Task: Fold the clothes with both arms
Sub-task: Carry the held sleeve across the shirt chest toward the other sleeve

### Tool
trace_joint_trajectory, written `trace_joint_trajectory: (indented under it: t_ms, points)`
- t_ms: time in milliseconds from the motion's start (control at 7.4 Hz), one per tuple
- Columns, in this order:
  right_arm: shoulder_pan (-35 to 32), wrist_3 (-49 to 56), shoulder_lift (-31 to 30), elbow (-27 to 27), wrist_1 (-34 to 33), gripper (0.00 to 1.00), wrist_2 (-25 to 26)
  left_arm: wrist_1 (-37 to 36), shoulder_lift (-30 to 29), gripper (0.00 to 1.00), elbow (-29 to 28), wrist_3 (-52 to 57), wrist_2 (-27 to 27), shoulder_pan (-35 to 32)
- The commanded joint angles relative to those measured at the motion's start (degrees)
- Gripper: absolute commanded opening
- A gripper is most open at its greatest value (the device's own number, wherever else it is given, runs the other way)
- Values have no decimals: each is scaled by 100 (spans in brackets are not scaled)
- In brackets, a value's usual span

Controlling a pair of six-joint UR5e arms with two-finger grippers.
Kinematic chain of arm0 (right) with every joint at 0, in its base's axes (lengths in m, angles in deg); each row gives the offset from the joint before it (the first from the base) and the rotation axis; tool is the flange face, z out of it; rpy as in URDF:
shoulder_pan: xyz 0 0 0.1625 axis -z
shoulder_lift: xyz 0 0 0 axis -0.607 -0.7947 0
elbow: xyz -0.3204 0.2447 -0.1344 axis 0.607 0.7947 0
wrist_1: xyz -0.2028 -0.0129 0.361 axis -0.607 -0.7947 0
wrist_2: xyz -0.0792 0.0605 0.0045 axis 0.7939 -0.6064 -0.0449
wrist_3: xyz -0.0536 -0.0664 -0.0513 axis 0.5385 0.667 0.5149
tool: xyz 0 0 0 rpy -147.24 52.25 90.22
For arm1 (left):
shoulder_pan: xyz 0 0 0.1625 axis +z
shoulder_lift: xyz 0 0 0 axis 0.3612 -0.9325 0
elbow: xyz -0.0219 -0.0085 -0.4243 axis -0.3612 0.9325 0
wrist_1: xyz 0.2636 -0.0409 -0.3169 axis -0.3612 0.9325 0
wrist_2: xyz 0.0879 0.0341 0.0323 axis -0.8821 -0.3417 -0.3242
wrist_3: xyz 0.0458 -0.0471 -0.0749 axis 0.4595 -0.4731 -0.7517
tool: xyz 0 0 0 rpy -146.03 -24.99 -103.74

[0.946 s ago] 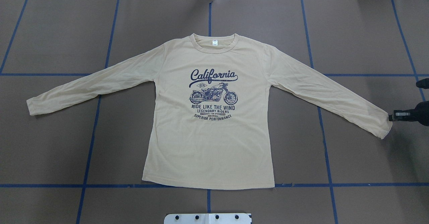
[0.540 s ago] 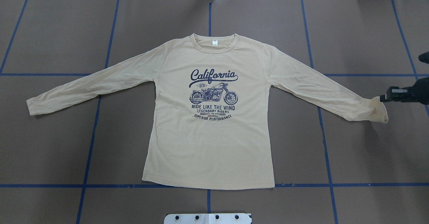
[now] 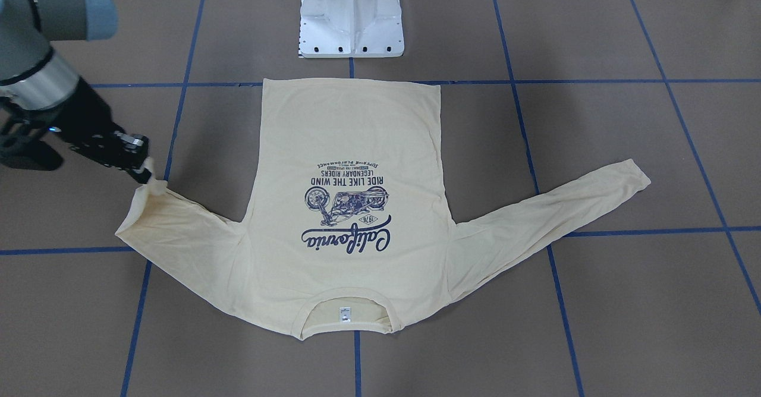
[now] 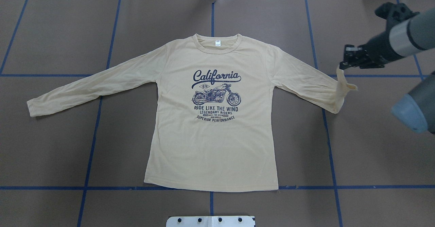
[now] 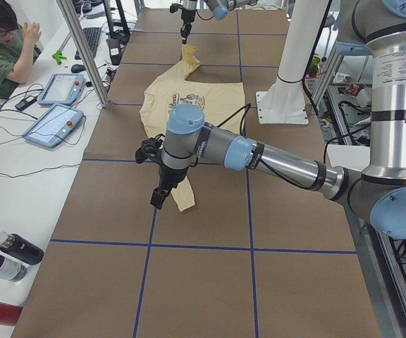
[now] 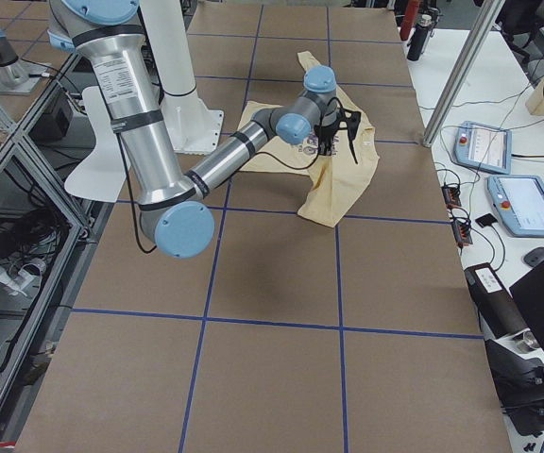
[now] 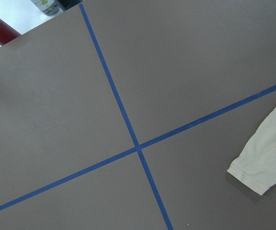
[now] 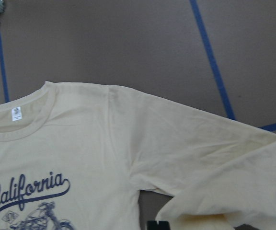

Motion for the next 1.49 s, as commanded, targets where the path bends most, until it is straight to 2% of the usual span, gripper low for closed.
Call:
trace_joint_trajectory:
  t_ms: [0,135,270,405,540,675,811,1081,1216,1351]
  points:
    - [509,-762,1563,386,-788,0,653,-4,0,100,4,0,6,0]
    - [562,-790,2144,693,-815,0,820,-4,0,100,4,0,6,0]
    - [649,-799,2750,1244,-868,0,883,-4,0,100,-4,0,6,0]
    - [737,-825,3400,1981,-868,0,884,-4,0,100,-4,0,6,0]
    - [991,-1321,4111,2850,-842,0,1136,-4,0,100,-4,0,6,0]
    - [1376,-1361,4745,3667,-807,0,1721,-4,0,100,-4,0,6,0]
    - [1641,-1414,5029,4241,-650,0,2154,-4,0,100,-4,0,6,0]
    - [1898,-1641,5521,5479,332,0,2666,-4,0,100,4,0,6,0]
    - [1907,-1773,5794,5817,432,32,2685,-12,0,100,4,0,6,0]
    - [1898,-1853,5893,5829,433,99,2703,-12,0,100,-4,0,6,0]
